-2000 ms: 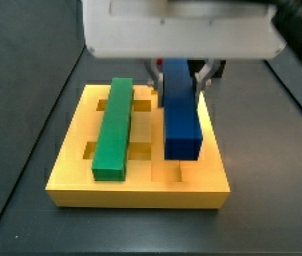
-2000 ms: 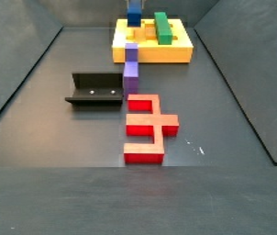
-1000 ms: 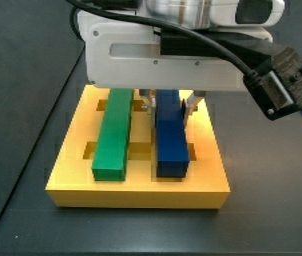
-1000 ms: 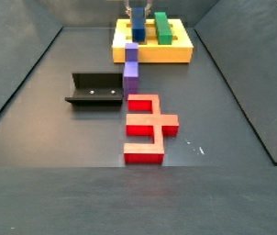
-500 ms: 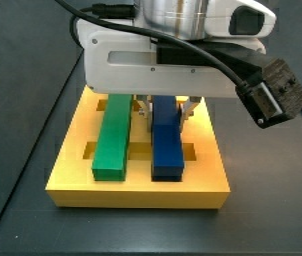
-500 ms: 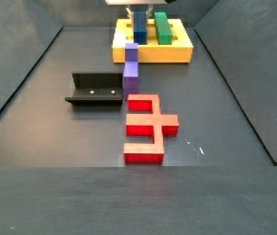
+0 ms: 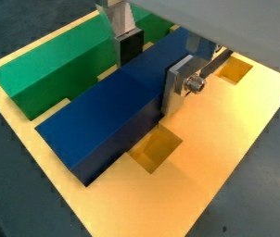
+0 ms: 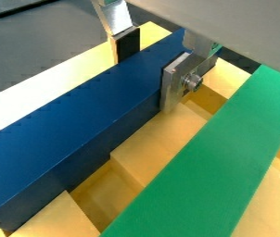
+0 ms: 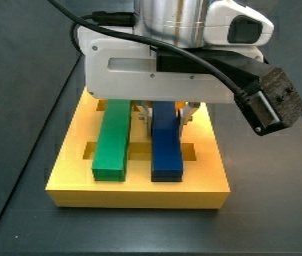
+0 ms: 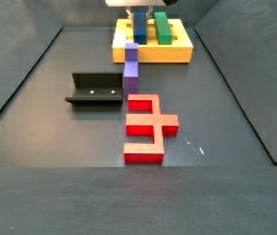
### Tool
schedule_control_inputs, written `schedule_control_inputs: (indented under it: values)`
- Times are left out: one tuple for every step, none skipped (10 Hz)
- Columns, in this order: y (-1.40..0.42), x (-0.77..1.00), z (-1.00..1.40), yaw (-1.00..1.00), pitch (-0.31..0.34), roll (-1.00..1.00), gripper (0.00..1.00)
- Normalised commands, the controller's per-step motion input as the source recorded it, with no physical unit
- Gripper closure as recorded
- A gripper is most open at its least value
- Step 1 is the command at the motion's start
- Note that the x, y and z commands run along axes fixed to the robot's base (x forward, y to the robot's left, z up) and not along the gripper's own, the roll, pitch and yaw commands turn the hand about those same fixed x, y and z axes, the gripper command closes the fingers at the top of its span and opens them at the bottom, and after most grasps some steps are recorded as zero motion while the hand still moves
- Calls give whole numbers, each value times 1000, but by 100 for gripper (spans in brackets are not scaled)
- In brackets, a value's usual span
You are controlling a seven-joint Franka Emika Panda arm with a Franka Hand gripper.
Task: Pick up the blue object. Move up. Move to above the board. Insert the blue object.
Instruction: Insert the blue object.
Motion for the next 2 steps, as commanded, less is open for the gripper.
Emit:
schedule_control_inputs:
  values:
    - [0, 0, 0, 0, 0, -23, 100]
    - [0, 0, 0, 0, 0, 0, 100]
